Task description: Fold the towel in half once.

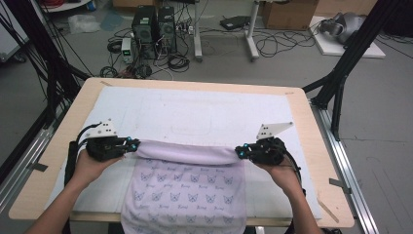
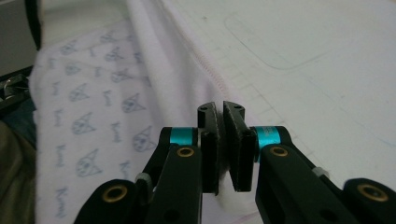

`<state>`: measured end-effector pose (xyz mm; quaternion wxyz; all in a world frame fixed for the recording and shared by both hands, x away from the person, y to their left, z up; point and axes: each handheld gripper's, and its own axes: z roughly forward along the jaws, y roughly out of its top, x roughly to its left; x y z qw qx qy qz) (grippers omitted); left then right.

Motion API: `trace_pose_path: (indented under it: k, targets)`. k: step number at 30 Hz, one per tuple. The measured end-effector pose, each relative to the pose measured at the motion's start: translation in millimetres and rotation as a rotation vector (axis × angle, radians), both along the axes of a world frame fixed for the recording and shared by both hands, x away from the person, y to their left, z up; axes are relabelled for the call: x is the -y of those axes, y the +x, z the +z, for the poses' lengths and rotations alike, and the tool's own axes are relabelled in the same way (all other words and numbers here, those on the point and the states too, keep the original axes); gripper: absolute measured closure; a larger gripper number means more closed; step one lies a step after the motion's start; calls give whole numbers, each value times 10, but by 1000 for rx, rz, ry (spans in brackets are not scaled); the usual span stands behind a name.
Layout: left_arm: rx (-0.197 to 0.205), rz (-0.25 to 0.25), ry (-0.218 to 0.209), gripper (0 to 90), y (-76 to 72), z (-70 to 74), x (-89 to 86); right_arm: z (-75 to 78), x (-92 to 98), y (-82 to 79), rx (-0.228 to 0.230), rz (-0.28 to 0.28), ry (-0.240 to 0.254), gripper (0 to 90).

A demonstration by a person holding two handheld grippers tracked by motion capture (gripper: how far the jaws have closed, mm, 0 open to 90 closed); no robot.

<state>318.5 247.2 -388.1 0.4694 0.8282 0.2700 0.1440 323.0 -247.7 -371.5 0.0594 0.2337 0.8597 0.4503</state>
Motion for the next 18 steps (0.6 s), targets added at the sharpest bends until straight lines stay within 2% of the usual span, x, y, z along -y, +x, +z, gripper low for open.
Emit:
trace_pose_path:
  k: [2,6,8,10,14,18]
  targets:
    - [15,-12,4,848,-142,-3,-15,8,4,-116,22,14,1,851]
    - [28,-42,13,848,-467,-47,-20,-37,19,-369,21,45,-7,851]
    - [23,-68,27,847,-677,-115,-22,-65,41,-523,5,71,17,849]
    - [15,-87,46,819,-823,-170,-35,-97,70,-684,-11,99,35,835]
    - [-3,-105,77,658,-933,-199,-44,-129,80,-829,-25,131,40,727]
    - [-3,-94,57,616,-843,-168,-23,-120,86,-728,-14,111,38,700]
